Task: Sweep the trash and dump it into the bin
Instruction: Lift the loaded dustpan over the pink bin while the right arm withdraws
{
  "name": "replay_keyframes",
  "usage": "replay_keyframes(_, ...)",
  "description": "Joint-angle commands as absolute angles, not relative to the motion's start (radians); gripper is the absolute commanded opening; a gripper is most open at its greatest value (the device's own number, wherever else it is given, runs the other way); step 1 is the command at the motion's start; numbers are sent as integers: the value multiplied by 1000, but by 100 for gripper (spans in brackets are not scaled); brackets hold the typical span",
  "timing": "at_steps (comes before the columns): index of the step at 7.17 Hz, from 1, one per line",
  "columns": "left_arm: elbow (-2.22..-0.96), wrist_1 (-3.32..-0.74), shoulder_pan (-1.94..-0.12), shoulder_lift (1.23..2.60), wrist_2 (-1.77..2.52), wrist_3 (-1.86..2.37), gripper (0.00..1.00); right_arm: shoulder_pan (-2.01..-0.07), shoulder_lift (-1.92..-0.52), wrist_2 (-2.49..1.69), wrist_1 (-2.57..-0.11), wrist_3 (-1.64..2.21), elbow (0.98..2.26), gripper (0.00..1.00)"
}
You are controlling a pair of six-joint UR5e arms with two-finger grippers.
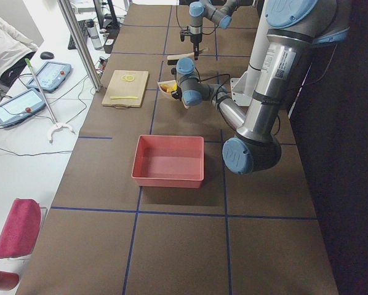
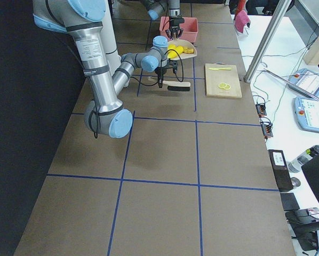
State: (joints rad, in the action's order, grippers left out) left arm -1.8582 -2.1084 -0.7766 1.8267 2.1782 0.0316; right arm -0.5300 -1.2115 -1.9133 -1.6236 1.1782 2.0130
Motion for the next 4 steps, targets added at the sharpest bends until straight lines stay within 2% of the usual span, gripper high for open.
replay_keyframes(1, -1862, -2173, -898, 1739, 2290, 25, 0, -529, -1210, -1902, -1621, 1190, 2016, 0)
replay_keyframes(2, -1846, -2288, -952, 1661, 2324, 23, 0, -529, -1207, -1901, -1621, 1190, 2016, 0)
replay_keyframes(4, -1847, -2316, -1084, 1594, 2434, -76, 0, -529, -1206, -1901, -1621, 1190, 2017, 0)
